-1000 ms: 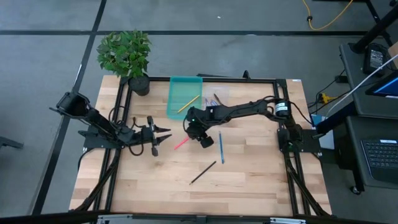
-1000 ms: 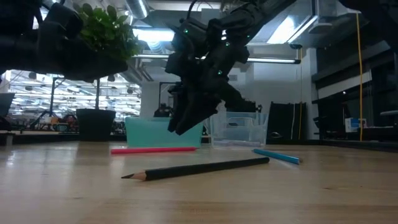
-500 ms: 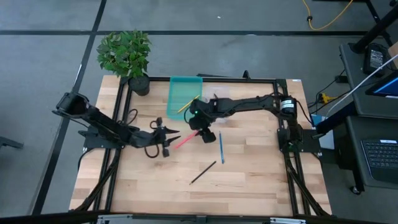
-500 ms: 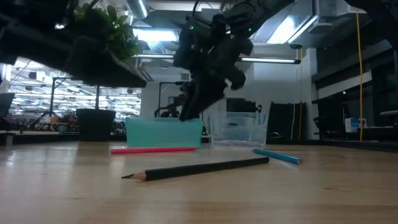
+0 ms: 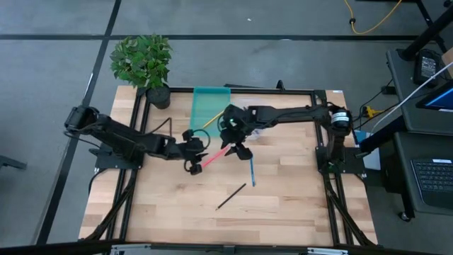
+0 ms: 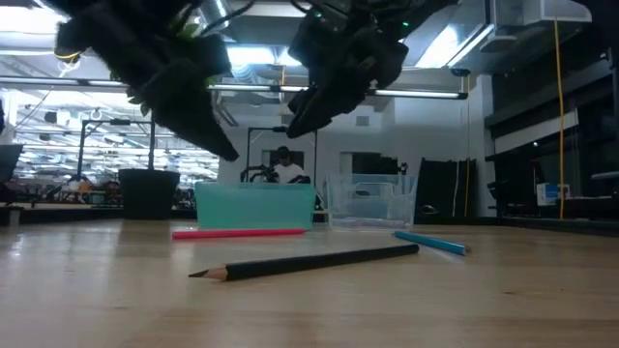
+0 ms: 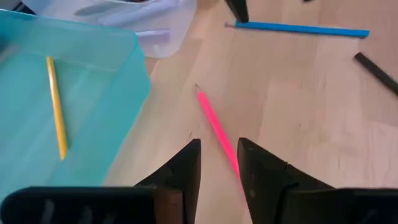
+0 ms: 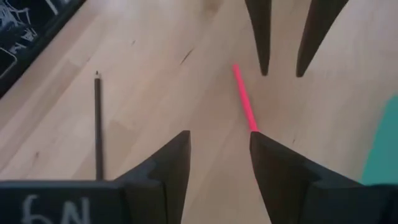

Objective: Sort pens & pencils
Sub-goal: Put the pink pencil into the blue bin

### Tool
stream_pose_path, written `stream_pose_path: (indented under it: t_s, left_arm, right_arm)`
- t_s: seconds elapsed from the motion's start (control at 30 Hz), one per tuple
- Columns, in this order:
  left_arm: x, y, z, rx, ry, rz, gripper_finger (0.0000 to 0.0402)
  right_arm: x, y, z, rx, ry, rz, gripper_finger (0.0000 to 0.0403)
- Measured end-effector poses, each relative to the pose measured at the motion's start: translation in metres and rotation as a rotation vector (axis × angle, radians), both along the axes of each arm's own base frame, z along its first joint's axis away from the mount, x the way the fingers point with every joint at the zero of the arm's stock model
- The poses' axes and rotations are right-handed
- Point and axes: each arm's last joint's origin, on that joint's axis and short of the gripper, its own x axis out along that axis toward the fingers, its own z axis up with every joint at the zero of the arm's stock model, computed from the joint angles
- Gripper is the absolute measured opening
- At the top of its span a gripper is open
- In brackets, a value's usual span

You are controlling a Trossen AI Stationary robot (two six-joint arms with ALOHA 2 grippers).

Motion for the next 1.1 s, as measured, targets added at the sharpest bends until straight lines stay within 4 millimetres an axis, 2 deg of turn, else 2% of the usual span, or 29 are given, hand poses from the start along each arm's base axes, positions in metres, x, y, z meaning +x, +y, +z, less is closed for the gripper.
stream_pose_path:
  t_s: [0.13, 0.4, 0.6, 0.73, 0.93, 1.1]
  left_arm:
    - [0.010, 0.002, 0.012, -0.045, 0.038, -0.016, 0.0100]
    - [0.027, 0.012, -0.005, -0.167, 0.157, -0.011, 0.0100]
    - [0.052, 0.021, -0.008, -0.193, 0.347, 0.021, 0.0100]
    - [0.071, 0.024, -0.010, -0.201, 0.449, 0.064, 0.0100]
    - [0.096, 0.024, -0.011, -0.282, 0.477, 0.053, 0.0100]
    - [0.102, 0.024, -0.007, -0.326, 0.458, 0.066, 0.0100]
  right_arm:
    - [-0.021, -0.006, 0.004, 0.015, -0.119, -0.014, 0.0164]
    - [-0.087, -0.003, 0.013, -0.006, -0.454, -0.112, 0.0137]
    - [-0.125, 0.003, 0.006, -0.038, -0.554, -0.230, 0.0134]
    - [-0.139, 0.007, -0.002, -0.034, -0.568, -0.230, 0.0135]
    - [-0.147, 0.008, -0.013, -0.031, -0.534, -0.233, 0.0132]
    - [-0.150, 0.009, -0.020, -0.030, -0.510, -0.233, 0.0132]
